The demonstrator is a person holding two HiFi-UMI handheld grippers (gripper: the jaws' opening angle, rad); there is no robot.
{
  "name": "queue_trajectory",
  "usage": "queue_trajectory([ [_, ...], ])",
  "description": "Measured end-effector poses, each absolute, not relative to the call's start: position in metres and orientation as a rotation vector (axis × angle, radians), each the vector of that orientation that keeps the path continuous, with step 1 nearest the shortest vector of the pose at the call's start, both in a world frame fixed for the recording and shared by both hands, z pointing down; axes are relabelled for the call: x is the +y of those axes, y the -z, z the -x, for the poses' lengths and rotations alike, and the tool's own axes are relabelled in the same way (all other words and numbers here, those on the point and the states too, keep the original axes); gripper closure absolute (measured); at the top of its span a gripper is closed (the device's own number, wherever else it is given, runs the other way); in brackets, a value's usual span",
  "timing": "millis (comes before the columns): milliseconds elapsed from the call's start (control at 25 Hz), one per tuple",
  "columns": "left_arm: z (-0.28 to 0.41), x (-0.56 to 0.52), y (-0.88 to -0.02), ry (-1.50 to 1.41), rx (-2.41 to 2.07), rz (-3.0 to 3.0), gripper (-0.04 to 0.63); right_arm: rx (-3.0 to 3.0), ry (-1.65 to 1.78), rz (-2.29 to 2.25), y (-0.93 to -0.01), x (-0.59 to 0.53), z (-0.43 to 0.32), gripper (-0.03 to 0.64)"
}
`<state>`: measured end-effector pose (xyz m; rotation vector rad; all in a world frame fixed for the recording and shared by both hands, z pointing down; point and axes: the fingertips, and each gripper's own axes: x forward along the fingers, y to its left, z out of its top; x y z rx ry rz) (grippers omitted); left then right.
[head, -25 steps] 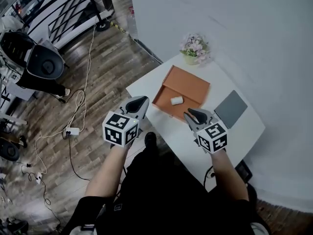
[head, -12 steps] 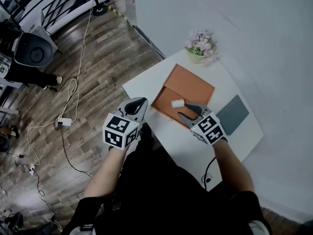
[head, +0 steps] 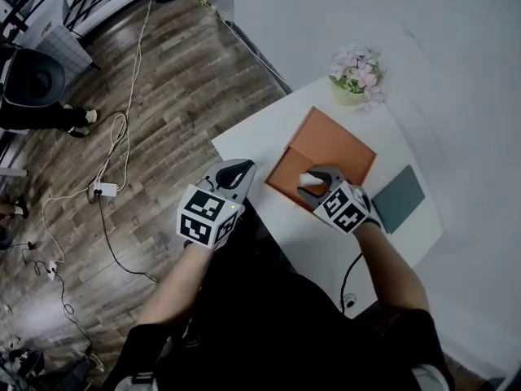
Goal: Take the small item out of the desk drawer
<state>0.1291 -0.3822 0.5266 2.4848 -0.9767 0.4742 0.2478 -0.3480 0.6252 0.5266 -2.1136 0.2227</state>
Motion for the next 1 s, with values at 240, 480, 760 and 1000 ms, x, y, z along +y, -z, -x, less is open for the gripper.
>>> queue_trajectory([
  [240,-0.128,-0.403,-0.542,-0.487,-0.943,-2.474,0.574,-2.009,-0.193,-0.456,-0.651,-0.349,-0.255,0.431],
  [480,-0.143,-0.407,-0.545,-0.481,-0.896,-2.491,0.574,-1.913,-0.099,-0.403,-0.671,-0.352,-0.27,0.431],
  [760,-0.139,-0.403,-0.543,-0.484,-0.904,-2.48,0.574,-1.856,-0.106,-0.393,-0.677,-0.346,-0.275,0.448],
  [1000,-0.138,-0.389,-0.541,-0.492,-0.909,-2.468,0.574,-1.797,-0.052,-0.348,-0.683,-0.339,-0.279,0.397],
])
